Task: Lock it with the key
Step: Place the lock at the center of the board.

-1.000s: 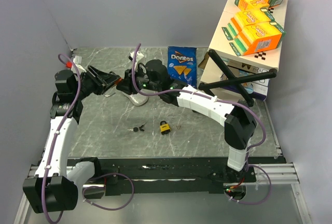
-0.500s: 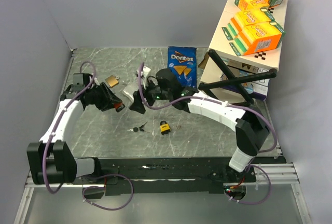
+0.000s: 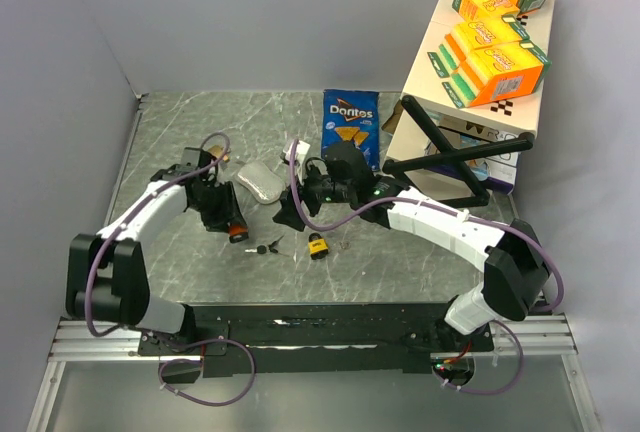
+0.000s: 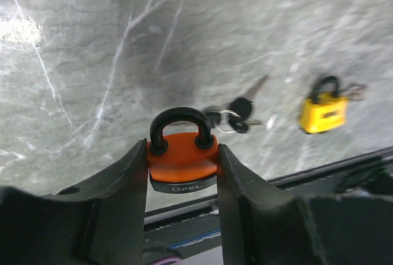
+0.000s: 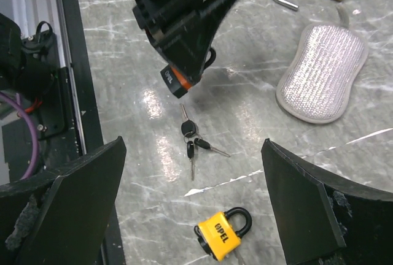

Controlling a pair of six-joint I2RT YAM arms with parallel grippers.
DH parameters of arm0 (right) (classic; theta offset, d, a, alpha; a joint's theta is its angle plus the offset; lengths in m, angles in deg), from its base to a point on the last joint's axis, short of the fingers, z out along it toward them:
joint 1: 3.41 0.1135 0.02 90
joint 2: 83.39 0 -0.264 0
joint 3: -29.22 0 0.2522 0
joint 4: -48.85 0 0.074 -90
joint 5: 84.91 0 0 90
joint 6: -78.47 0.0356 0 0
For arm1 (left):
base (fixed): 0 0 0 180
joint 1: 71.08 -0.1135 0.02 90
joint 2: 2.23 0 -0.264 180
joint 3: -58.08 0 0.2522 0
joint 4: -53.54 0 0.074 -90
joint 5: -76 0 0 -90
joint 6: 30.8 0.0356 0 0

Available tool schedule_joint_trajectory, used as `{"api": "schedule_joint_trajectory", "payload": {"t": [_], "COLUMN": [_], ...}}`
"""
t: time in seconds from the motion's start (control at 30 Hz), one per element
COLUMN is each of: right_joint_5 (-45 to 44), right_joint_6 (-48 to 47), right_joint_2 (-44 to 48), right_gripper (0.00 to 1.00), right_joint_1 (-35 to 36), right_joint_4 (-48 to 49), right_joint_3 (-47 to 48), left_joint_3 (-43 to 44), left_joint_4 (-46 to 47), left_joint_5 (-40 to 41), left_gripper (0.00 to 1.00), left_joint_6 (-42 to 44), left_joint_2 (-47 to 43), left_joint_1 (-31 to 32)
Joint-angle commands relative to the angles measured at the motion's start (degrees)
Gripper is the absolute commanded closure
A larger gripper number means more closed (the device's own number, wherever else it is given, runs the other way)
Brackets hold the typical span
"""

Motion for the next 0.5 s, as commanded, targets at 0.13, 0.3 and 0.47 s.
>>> {"api": "schedule_joint_trajectory", "payload": {"t": [0.13, 0.3, 0.47], "right_joint_5": [0.1, 0.2, 0.4], "right_joint_6": [-1.8, -1.4, -0.6], "right_joint_2": [3.6, 3.7, 3.4], "right_gripper": [0.00, 0.00, 0.00], "right_joint_1": [-1.1, -2.1, -2.9], "right_joint_4": [1.2, 1.1, 1.3], "right_joint_3": [-1.2, -1.3, -1.3], "left_joint_3": [4.3, 3.7, 3.9], "left_joint_4": [-2.4, -2.8, -3.3], "left_joint_5": [6.1, 9.0, 10.7], "left_gripper": [0.99, 0.97, 0.92], "left_joint_6": [5.8, 7.0, 7.9], "left_joint_2": [6.8, 8.6, 10.7], "left_joint_1": [4.0, 5.3, 5.9]}}
